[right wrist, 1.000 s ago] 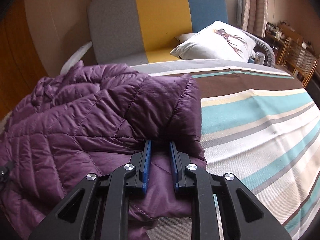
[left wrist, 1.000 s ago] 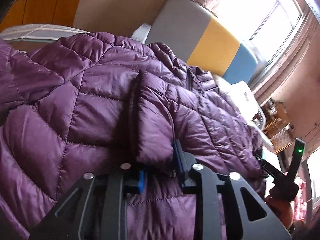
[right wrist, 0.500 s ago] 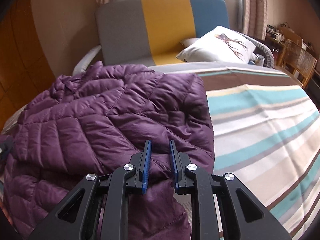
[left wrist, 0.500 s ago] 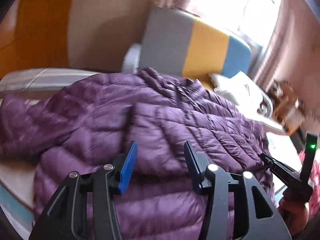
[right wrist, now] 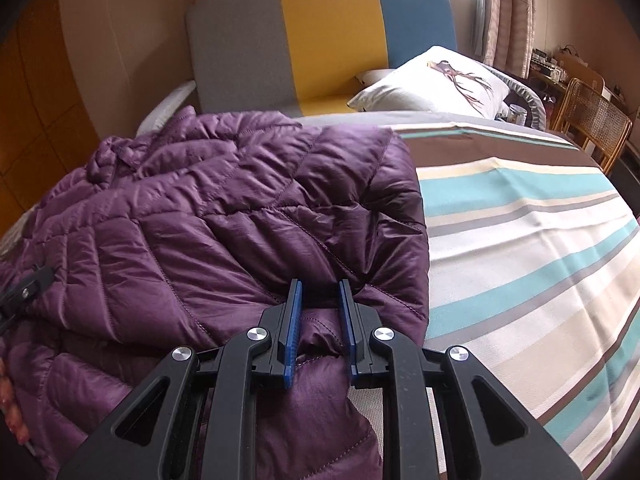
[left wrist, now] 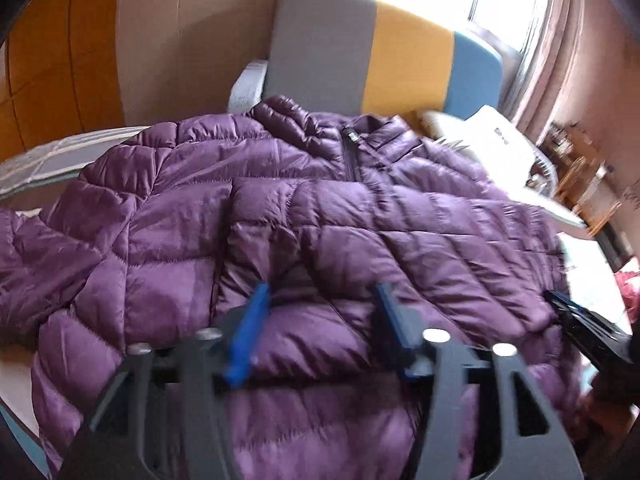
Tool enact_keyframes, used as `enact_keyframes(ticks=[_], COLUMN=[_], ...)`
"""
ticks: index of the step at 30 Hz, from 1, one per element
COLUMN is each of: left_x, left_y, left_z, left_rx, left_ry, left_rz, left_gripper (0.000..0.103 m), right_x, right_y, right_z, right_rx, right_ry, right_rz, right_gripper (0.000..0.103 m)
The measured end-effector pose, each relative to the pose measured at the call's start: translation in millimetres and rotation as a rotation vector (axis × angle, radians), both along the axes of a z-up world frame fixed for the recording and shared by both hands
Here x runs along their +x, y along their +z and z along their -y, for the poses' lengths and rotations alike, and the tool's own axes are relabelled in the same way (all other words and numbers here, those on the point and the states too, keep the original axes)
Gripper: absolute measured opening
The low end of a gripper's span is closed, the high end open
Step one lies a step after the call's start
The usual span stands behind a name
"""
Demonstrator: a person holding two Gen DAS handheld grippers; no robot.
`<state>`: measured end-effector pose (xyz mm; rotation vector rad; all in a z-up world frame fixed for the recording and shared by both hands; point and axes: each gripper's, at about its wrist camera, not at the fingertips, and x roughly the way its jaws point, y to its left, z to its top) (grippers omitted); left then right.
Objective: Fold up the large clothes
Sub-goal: 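Close the left tool on the other sleeve cuff while the right tool holds the jacket side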
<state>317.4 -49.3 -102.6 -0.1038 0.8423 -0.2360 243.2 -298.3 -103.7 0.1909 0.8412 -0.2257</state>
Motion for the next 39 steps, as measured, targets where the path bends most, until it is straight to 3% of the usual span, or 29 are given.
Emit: enact_keyframes(ticks=[6,8,12,16,19,26,32,34,39], left_x=[-39,-51,-69,-83,-91,-115,-132,-135,-123], left_y=[16,20,23,21,12,-7,-33,-36,-41], left_z=[-40,-66,-106,-162,-216,-330,-407,-422,-441], left_rx=[-0.063,-0.118,-0.129,-0.126,-0.145,-0.208,-0.277,-0.306,-0.268], left_ry=[0.05,0.096,0.188,0.319,0.462,0.778,1.024,1.067,1.111], left_rz=[0.025,0.023,0.049,0.059,0.018,-0.021,-0.05,-0.029,-0.014], left_gripper=[0.074,0.076,0.078,0.08,0.08,0.08,0.068,0.064,0.063], right_x=[-27,-38,-58,-66,-65,-64,-66,-66,-65], right_y=[19,22,17,10,5,-2,-2,-3,-3], right_z=[-10,-16,-30,-38,-39,-33,-31,-33,-34], right_rx=[-0.009,-0.021,-0.045,-0.145,-0.173,-0.143,-0.135,-0.149,-0.155], right_ry=[0.01,0.03,0.049,0.029,0.007,0.007,0.004,0.004,0.002], right_rz=[0.019,0.018,-0.004,-0.05,-0.079,-0.083,-0.077,-0.078,-0.077], right_gripper=[0.018,0.018,0.018,0.018,0.018,0.018,0.018,0.018,0.019])
